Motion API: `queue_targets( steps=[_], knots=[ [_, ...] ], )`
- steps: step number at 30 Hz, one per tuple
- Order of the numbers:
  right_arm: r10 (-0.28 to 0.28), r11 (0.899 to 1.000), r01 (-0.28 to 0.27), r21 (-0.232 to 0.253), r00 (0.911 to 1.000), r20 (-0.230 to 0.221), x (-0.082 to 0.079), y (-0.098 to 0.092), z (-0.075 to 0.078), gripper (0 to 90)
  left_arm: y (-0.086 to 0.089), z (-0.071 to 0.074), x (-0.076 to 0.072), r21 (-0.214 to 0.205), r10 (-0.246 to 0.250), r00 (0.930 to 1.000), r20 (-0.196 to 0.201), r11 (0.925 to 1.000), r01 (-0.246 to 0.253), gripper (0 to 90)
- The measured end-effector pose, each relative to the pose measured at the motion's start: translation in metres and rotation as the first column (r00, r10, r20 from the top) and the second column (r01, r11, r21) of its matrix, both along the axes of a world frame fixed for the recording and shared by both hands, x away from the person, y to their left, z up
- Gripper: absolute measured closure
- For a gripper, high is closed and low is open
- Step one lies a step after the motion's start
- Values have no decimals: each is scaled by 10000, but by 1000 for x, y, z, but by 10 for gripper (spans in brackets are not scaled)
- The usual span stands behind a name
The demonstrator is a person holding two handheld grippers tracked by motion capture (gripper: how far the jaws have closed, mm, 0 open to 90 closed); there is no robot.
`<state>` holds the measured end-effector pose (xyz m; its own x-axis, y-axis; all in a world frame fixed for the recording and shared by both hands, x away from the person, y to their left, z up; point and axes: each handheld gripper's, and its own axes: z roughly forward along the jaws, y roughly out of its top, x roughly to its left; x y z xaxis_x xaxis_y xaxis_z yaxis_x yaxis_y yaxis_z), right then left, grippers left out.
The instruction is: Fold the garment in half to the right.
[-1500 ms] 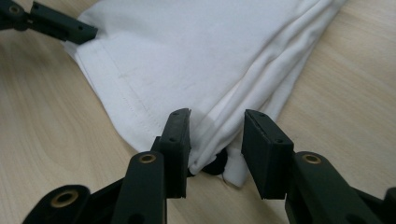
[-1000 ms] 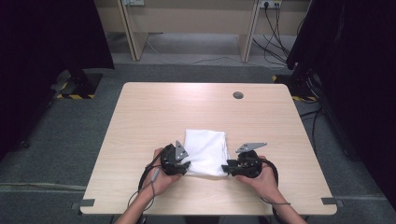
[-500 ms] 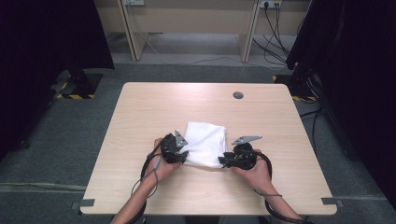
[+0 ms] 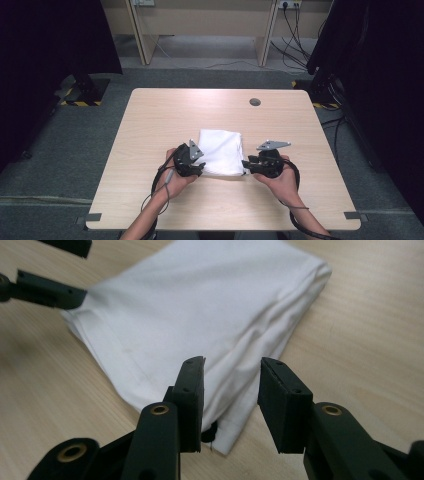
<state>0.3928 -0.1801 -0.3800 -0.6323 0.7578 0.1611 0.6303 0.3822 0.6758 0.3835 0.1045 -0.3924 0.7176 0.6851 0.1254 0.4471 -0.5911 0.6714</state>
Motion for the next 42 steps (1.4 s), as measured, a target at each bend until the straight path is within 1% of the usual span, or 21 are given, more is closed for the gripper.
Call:
queue_targets(
  steps=[2, 3, 5, 6, 7, 8, 9, 10, 13, 18, 22, 23, 24, 25, 26, 27, 28, 29, 31, 32, 42],
  knots=[
    [305, 9995, -305, 87, 9995, 13, -2, 4, 4, 621, -2, -1, -2, 96, -91, 10000, -11, 9999, 92, 430],
    [499, 9988, -499, 1, 9987, -34, -4, 8, 4, 618, -4, -2, -3, 89, -115, 9999, -70, 9999, 115, 430],
    [807, 9958, -814, -421, 9966, -181, -7, 16, -2, 618, -10, -11, -4, 262, -241, 9993, -274, 9993, 248, 430],
    [807, 9958, -814, -421, 9966, -181, -7, 16, -2, 618, -10, -11, -4, 262, -241, 9993, -274, 9993, 248, 429],
    [877, 9913, -907, -956, 9955, -355, -7, 20, -12, 618, -10, -11, -4, 262, -241, 9993, -274, 9993, 248, 429],
    [877, 9913, -907, -956, 9955, -355, -7, 20, -12, 620, -12, -15, -3, 269, -265, 9990, -351, 9993, 275, 429],
    [877, 9913, -907, -956, 9955, -355, -7, 20, -12, 620, -12, -15, -3, 269, -265, 9990, -351, 9993, 275, 430],
    [650, 9941, -692, -837, 9966, -512, -4, 14, -19, 620, -12, -15, -3, 269, -265, 9990, -351, 9993, 275, 430],
    [510, 9958, -552, -733, 9970, -578, -3, 10, -21, 632, -12, -19, -1, 196, -211, 9989, -421, 9996, 219, 430],
    [548, 9956, -595, -723, 9964, -653, -3, 10, -24, 629, -12, -18, -2, 212, -205, 9991, -380, 9995, 213, 424],
    [498, 9969, -535, -569, 9967, -642, -3, 9, -22, 608, -9, -13, -6, -57, -142, 9997, -200, 9999, 141, 412],
    [415, 9981, -433, -439, 9983, -408, -4, 7, -17, 608, -9, -13, -6, -57, -142, 9997, -200, 9999, 141, 412],
    [415, 9981, -433, -439, 9983, -408, -4, 7, -17, 586, -7, -9, -6, -237, -54, 10000, -58, 9997, 53, 412],
    [415, 9981, -433, -439, 9983, -408, -4, 7, -17, 586, -7, -9, -6, -237, -54, 10000, -58, 9997, 53, 391],
    [344, 9986, -349, -401, 9993, -153, -3, 5, -13, 559, -4, -4, -6, -429, 63, 10000, 70, 9991, -60, 391],
    [344, 9986, -349, -401, 9993, -153, -3, 5, -13, 559, -4, -4, -6, -429, 63, 10000, 70, 9991, -60, 368],
    [287, 9991, -286, -320, 9996, 14, -2, 3, -9, 559, -4, -4, -6, -429, 63, 10000, 70, 9991, -60, 368],
    [287, 9991, -286, -320, 9996, 14, -2, 3, -9, 538, -1, 0, -6, -567, 188, 9996, 195, 9982, -176, 368],
    [237, 9993, -233, -278, 9996, 139, -1, 2, -5, 538, -1, 0, -6, -567, 188, 9996, 195, 9982, -176, 361],
    [237, 9993, -233, -278, 9996, 139, -1, 2, -5, 511, 1, 4, -7, -666, 282, 9993, 255, 9974, -264, 361],
    [266, 9994, -255, -222, 9984, 504, 0, -5, 6, 431, 11, 14, -11, -894, 460, 9980, 433, 9951, -420, 348]
  ],
)
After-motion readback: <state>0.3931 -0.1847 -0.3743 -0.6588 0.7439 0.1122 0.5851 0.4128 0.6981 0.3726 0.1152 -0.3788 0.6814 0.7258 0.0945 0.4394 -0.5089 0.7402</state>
